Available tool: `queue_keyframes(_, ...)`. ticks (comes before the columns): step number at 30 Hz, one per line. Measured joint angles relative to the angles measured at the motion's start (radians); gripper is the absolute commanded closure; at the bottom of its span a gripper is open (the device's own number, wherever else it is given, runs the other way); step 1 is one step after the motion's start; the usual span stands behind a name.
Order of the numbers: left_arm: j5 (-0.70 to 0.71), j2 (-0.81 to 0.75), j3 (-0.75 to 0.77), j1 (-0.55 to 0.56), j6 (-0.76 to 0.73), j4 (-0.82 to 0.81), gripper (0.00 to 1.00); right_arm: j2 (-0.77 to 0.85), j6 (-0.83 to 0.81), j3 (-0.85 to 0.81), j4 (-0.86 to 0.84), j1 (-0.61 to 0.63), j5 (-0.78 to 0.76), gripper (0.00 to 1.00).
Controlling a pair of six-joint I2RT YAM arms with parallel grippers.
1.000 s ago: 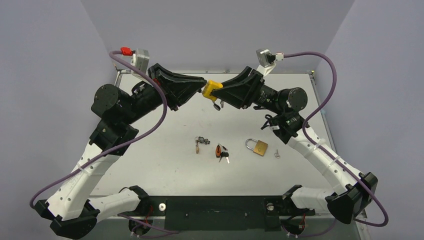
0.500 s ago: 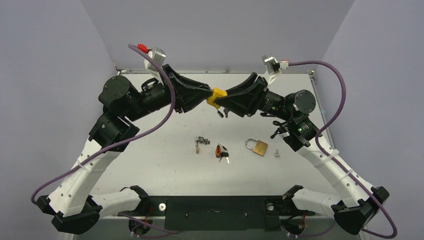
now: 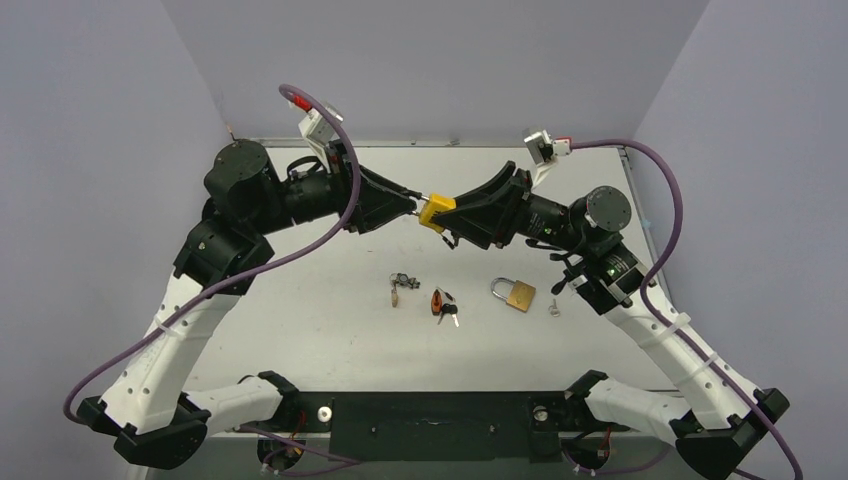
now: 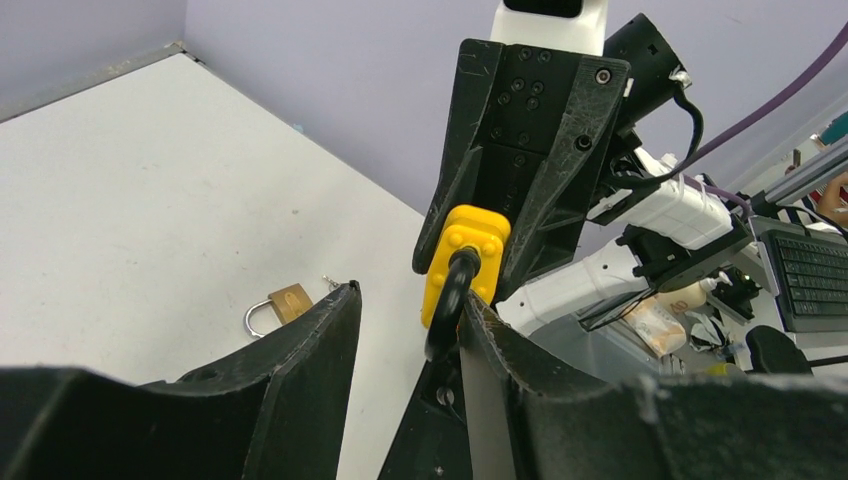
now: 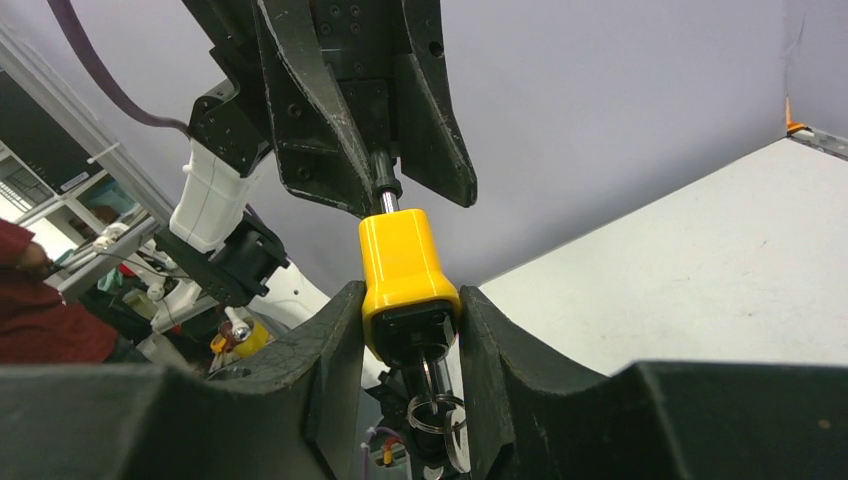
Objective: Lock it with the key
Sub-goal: Lock the lock.
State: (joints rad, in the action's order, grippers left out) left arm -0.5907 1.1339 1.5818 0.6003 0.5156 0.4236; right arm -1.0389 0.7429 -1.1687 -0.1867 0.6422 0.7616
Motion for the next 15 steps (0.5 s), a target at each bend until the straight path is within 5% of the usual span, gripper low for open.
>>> queue_keyframes(15, -0.144, -0.036, -0.009, -0.085, 0.019, -0.009, 0.63, 0.016, -0.028, 0.004, 0.052, 0.0, 0.031, 1.0)
